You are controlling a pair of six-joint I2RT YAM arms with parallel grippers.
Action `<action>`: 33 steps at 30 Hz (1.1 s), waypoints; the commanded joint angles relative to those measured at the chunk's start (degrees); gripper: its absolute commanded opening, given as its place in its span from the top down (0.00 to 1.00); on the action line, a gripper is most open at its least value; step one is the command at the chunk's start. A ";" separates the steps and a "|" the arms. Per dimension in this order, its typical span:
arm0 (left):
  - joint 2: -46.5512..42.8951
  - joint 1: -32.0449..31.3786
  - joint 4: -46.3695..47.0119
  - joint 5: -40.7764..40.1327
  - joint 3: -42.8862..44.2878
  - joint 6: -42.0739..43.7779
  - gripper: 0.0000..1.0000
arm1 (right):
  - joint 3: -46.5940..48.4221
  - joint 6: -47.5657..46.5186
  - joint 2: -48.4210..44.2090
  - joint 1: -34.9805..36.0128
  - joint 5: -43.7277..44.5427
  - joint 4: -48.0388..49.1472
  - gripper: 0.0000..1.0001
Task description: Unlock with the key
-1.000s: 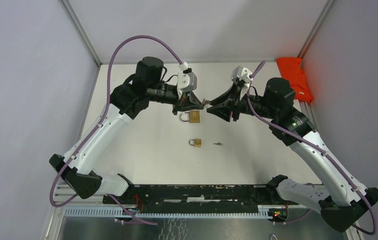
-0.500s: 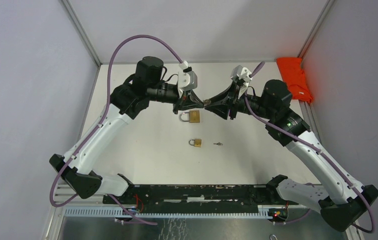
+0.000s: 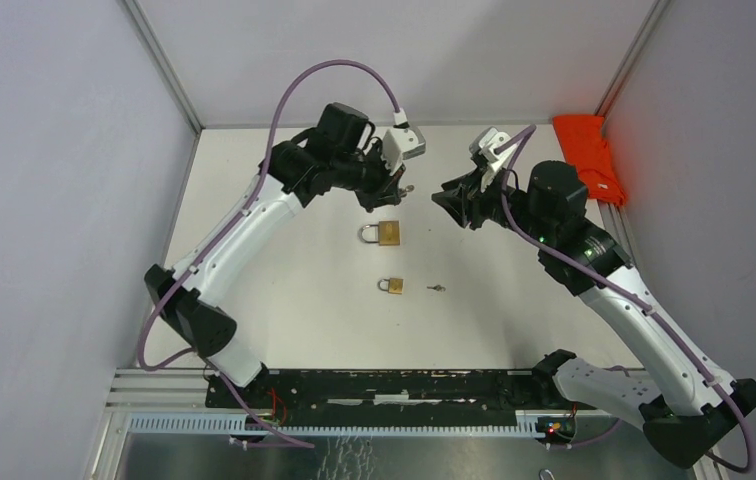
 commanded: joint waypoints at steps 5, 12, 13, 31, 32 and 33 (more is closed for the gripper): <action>7.12 -3.90 -15.65 -14.83 6.92 -1.88 0.98 | -3.21 -6.02 1.22 0.14 1.05 1.57 0.68; 1.18 -5.44 -15.75 -6.16 3.66 0.09 0.98 | -12.76 -7.93 1.25 -0.09 -7.48 10.29 0.75; -0.18 -5.83 -15.41 -5.38 2.63 0.14 0.98 | -14.16 -8.53 0.99 -0.20 -9.68 10.99 0.75; -10.84 -8.56 -11.00 -0.08 -8.22 -2.91 0.98 | -28.51 18.92 -1.38 -7.41 -47.68 59.21 0.72; -10.74 -8.62 -11.00 -0.11 -8.05 -2.84 0.98 | -28.10 19.09 -0.80 -7.22 -48.51 59.36 0.72; -10.59 -8.62 -11.00 -0.11 -7.86 -2.70 0.98 | -27.91 18.97 -0.39 -7.15 -48.44 59.10 0.72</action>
